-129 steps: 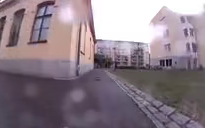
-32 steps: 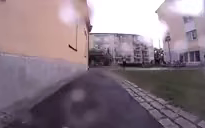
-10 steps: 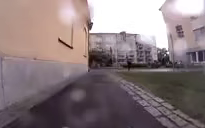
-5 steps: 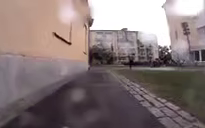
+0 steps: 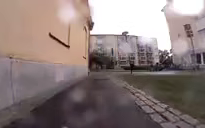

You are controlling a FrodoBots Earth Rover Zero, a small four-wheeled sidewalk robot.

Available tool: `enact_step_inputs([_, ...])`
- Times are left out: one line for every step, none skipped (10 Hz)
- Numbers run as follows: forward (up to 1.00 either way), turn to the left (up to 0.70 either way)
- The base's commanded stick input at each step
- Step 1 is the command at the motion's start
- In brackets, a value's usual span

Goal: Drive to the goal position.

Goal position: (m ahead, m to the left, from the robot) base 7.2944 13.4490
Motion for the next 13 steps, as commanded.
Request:
enact_step_inputs([0.85,0.00])
enact_step_inputs([0.85,-0.18])
enact_step_inputs([0.85,-0.34])
enact_step_inputs([0.85,-0.22])
enact_step_inputs([0.85,0.00])
enact_step_inputs([0.85,0.00])
enact_step_inputs([0.85,0.00])
enact_step_inputs([0.85,0.00])
enact_step_inputs([0.85,0.00])
enact_step_inputs([0.85,0.00])
enact_step_inputs([0.85,0.00])
enact_step_inputs([0.85,0.00])
enact_step_inputs([0.85,0.00])
